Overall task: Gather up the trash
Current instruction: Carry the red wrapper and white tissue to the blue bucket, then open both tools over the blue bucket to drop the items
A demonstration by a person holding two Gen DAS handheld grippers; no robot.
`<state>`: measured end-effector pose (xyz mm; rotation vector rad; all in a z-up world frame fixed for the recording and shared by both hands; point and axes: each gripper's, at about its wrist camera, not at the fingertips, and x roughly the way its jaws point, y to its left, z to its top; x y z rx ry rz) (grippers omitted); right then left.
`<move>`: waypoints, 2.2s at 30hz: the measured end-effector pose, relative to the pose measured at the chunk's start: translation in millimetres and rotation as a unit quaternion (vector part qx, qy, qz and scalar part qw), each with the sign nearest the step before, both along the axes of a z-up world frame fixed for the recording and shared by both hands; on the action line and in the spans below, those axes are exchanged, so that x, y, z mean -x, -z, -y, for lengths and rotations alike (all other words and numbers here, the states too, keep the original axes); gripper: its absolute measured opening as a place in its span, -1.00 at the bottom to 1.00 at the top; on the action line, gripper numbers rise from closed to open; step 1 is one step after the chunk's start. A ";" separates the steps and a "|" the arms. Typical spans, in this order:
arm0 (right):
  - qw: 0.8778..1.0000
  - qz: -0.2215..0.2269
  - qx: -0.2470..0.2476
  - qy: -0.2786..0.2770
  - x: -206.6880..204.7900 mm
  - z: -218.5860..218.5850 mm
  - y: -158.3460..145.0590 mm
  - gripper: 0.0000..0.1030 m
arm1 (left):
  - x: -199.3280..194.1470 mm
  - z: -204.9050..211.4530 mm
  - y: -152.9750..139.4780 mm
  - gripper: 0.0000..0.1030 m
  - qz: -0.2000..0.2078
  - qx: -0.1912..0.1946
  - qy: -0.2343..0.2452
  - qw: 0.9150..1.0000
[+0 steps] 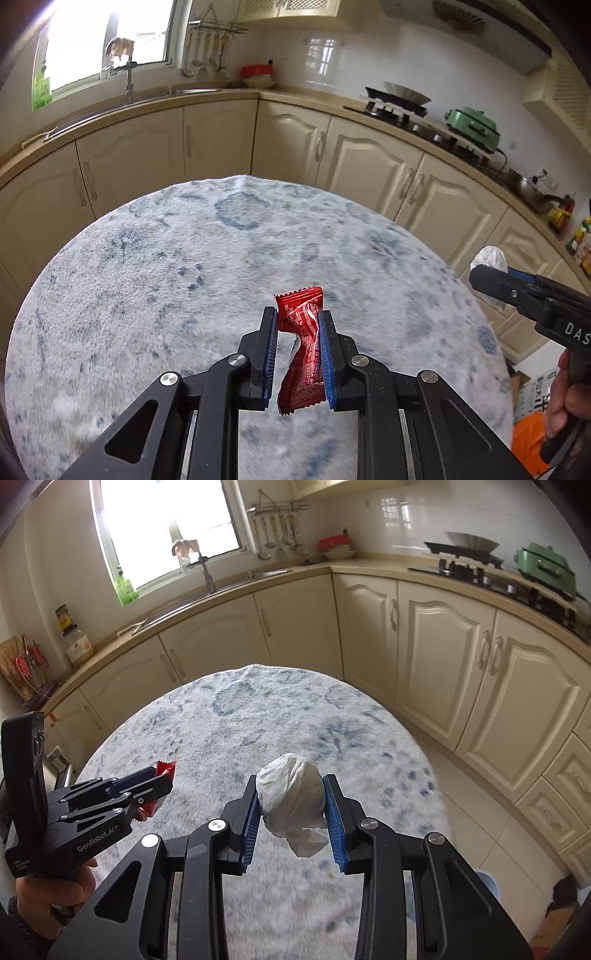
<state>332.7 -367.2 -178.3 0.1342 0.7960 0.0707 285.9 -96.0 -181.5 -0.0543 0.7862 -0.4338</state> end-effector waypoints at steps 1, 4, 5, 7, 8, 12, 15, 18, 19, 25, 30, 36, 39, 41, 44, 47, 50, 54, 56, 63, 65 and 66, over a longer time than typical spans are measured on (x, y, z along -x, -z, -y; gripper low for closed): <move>1.000 0.005 -0.001 0.003 7.1 3.5 -3.1 -0.36 | 8.2 1.7 -4.1 -0.67 0.004 0.002 0.002 1.000; 1.000 0.024 -0.002 0.015 30.8 14.3 -17.0 -0.36 | 35.1 10.1 -22.1 -0.67 0.024 0.008 0.010 1.000; 0.999 0.031 -0.003 0.019 39.3 18.7 -22.3 -0.36 | 42.6 12.4 -28.2 -0.67 0.031 0.010 0.014 0.999; 0.999 0.043 -0.004 0.029 53.0 29.1 -32.4 -0.36 | 60.1 22.9 -42.9 -0.67 0.049 0.012 0.027 0.998; 0.998 0.050 -0.005 0.034 60.3 35.0 -37.4 -0.36 | 66.0 26.8 -49.2 -0.67 0.056 0.013 0.029 0.998; 0.995 0.073 -0.006 0.066 90.9 65.2 -54.8 -0.36 | 93.0 49.5 -76.7 -0.67 0.087 0.021 0.056 0.994; 0.992 0.083 -0.007 0.092 111.0 89.1 -62.4 -0.36 | 110.6 71.1 -94.1 -0.67 0.104 0.029 0.083 0.991; 0.988 0.091 -0.004 0.121 131.5 116.6 -67.3 -0.36 | 126.2 96.4 -107.8 -0.67 0.114 0.035 0.111 0.987; 0.987 0.092 -0.003 0.131 137.9 125.7 -68.2 -0.36 | 130.1 105.4 -110.8 -0.67 0.116 0.033 0.118 0.986; 0.977 0.087 -0.002 0.194 171.6 183.1 -61.8 -0.36 | 146.2 176.9 -114.7 -0.67 0.108 0.037 0.183 0.976; 0.968 0.066 -0.012 0.244 192.4 233.9 -39.0 -0.36 | 146.2 245.1 -96.2 -0.66 0.086 0.022 0.227 0.970; 0.956 0.020 -0.040 0.291 202.2 294.0 13.7 -0.36 | 127.5 322.1 -53.9 -0.66 0.029 -0.006 0.270 0.962; 0.949 -0.007 -0.063 0.310 204.0 322.8 48.6 -0.36 | 115.8 357.1 -25.9 -0.66 -0.007 -0.022 0.282 0.959; 0.945 -0.023 -0.075 0.317 202.9 338.4 69.6 -0.36 | 100.0 378.6 -13.0 -0.66 -0.030 -0.031 0.284 0.958; 0.940 -0.044 -0.096 0.324 200.1 359.5 100.2 -0.36 | 76.6 413.6 10.2 -0.66 -0.061 -0.051 0.286 0.955; 0.936 -0.061 -0.113 0.327 195.9 375.4 125.0 -0.36 | 52.9 447.4 36.9 -0.66 -0.099 -0.066 0.300 0.947; 0.933 -0.074 -0.125 0.328 189.7 389.0 144.5 -0.36 | 25.9 473.8 59.3 -0.65 -0.143 -0.073 0.321 0.933; 0.927 -0.093 -0.138 0.336 185.4 402.5 169.8 -0.25 | -5.1 515.9 86.9 -0.53 -0.165 -0.094 0.305 0.933; 0.921 -0.099 -0.150 0.346 188.3 408.6 180.4 0.10 | -12.7 531.9 97.7 0.02 -0.169 -0.109 0.296 0.934; 0.908 -0.095 -0.163 0.373 204.5 409.3 187.2 0.98 | -5.6 540.4 93.0 0.79 -0.125 -0.123 0.257 0.950; 0.903 -0.092 -0.162 0.387 210.5 408.7 184.0 1.00 | 0.4 536.4 86.0 0.86 -0.113 -0.126 0.248 0.954; 0.901 -0.090 -0.164 0.391 211.3 408.6 181.4 1.00 | 3.8 534.7 82.9 0.86 -0.108 -0.126 0.245 0.955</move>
